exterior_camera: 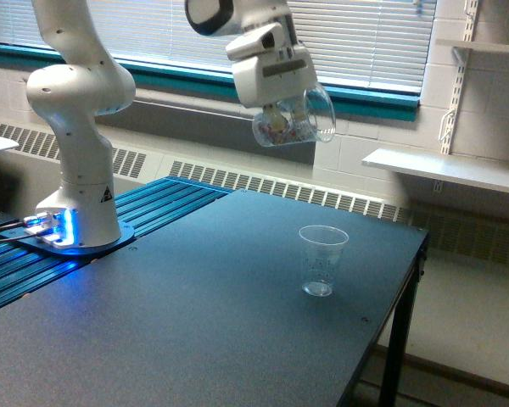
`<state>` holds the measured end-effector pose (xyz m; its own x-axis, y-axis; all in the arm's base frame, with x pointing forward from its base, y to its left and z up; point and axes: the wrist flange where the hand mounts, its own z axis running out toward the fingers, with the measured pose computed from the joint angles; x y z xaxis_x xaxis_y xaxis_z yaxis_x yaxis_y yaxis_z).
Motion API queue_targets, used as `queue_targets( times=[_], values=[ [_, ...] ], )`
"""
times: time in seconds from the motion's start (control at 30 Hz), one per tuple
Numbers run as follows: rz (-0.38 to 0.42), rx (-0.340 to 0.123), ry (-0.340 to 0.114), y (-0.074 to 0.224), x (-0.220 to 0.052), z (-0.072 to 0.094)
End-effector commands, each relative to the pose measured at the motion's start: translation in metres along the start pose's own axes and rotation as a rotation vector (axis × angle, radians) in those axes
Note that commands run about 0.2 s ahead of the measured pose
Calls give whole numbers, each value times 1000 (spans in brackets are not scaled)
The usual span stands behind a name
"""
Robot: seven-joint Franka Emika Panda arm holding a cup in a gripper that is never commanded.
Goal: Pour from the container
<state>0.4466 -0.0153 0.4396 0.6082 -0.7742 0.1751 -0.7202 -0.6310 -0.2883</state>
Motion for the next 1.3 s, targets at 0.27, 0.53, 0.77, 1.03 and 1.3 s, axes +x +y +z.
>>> queue_targets(
  times=[0.27,0.53,0.77,1.03,1.3],
  values=[
    [-37,-33,-80,-6,-72,19],
    [-39,-113,-80,8,-71,39],
    [-25,-162,-103,19,-66,61],
    [-29,-237,-103,23,-63,83],
    [-51,-262,-102,15,-63,97]
  ],
)
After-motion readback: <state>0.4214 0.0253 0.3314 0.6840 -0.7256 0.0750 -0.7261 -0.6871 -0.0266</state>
